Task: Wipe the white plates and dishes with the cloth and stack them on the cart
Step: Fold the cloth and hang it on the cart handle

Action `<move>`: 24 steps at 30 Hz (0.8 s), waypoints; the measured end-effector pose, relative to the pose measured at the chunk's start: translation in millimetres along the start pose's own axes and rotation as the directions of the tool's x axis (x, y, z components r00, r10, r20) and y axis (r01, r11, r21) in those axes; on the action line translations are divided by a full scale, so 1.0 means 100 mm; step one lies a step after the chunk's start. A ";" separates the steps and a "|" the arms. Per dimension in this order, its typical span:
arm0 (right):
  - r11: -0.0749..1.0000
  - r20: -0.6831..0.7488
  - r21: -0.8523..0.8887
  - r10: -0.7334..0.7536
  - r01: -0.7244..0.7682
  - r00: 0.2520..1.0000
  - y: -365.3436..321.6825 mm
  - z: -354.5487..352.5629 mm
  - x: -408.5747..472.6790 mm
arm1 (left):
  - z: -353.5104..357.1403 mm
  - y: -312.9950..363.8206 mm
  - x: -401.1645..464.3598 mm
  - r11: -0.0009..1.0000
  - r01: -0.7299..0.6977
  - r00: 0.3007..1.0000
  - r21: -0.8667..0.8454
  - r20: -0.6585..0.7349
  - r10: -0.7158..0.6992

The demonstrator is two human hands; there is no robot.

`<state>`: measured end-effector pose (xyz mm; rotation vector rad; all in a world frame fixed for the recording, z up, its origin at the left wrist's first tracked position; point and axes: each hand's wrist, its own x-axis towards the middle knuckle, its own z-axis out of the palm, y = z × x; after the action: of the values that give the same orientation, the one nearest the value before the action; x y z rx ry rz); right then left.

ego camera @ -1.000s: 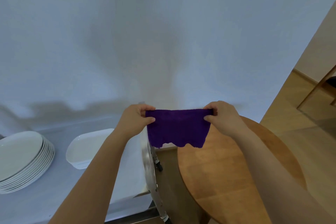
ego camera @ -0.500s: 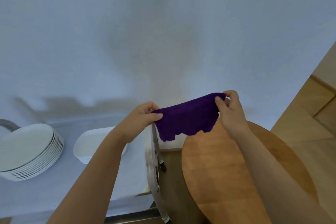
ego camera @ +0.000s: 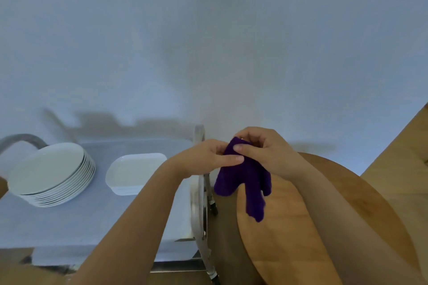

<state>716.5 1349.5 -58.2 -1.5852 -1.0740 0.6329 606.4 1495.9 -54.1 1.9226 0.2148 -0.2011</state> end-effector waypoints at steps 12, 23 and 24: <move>0.903 0.281 0.287 0.241 -0.321 0.929 0.62 0.12 -0.23 | -0.18 -0.05 -0.17 0.922 -0.084 0.976 -0.377 -0.219 -0.001; 0.966 0.081 0.175 0.179 -0.191 0.980 0.54 -0.09 0.03 | -0.35 -0.14 -0.36 0.946 -0.040 0.876 -0.322 -0.467 -0.122; 0.971 0.102 0.145 0.178 -0.192 0.979 0.50 -0.12 0.06 | -0.36 -0.14 -0.39 0.960 -0.018 0.885 -0.278 -0.451 -0.113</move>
<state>745.0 1348.1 -101.1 -1.5446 -0.9236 0.8982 566.9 1532.5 -44.6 1.6602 0.5812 0.2545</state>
